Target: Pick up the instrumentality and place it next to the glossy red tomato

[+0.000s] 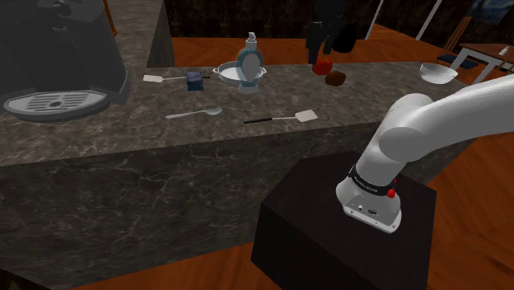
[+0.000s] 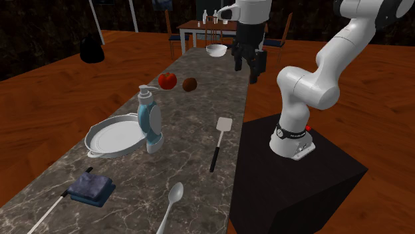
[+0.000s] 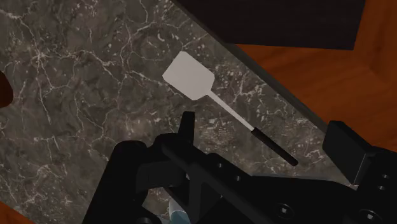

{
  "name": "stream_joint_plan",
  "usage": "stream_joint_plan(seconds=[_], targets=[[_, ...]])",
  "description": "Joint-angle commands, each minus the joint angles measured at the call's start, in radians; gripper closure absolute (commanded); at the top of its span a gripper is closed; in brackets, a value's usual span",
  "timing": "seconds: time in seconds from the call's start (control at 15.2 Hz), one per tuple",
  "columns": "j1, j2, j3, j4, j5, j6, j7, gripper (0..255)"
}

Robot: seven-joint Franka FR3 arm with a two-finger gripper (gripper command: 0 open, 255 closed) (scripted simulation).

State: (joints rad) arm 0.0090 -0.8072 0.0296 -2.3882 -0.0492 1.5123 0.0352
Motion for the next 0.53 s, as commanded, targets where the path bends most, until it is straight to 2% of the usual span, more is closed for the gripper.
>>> stream_joint_plan(seconds=[0.0, 0.46], targets=[[0.000, 0.000, 0.000, 0.000, 0.000, 0.000, 0.000, 0], [0.106, 0.027, -0.137, -0.211, -0.061, 0.299, -0.362, 0]])
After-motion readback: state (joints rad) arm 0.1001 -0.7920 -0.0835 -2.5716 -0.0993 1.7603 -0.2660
